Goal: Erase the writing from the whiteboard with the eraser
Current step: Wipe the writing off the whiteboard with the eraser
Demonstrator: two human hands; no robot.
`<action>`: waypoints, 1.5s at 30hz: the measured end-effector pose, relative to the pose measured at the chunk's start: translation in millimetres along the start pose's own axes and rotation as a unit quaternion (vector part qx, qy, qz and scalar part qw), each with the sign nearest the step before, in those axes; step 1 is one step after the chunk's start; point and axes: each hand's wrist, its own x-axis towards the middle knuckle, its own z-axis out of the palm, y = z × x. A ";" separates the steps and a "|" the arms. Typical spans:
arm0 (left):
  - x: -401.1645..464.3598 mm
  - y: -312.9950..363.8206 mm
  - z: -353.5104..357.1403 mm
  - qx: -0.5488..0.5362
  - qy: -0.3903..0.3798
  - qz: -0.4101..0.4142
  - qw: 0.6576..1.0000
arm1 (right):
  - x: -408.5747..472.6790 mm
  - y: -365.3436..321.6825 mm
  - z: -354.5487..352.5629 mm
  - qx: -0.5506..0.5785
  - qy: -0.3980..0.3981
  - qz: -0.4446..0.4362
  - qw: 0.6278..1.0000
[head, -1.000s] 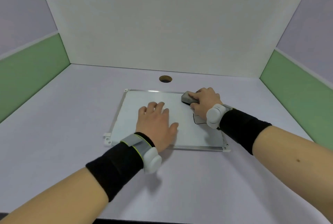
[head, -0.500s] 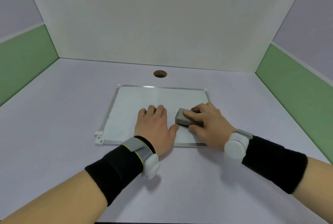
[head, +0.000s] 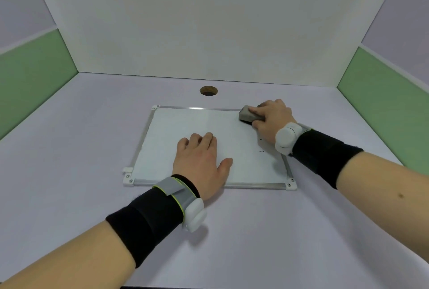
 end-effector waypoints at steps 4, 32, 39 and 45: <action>-0.5 0.3 -0.8 0.003 -0.004 -0.004 1.000 | -18.8 -0.4 -0.3 0.000 -0.002 -0.011 1.000; -0.7 -2.9 4.5 -0.044 0.012 0.000 0.999 | 5.5 -28.3 -6.7 -0.050 -0.022 0.067 0.996; -0.8 -1.9 6.4 -0.037 0.035 0.001 0.999 | 4.5 -101.3 17.7 -0.042 -0.055 -0.053 0.996; -2.5 -5.0 10.0 -0.034 0.038 -0.006 0.999 | 12.4 -48.0 6.8 -0.052 -0.036 0.018 0.998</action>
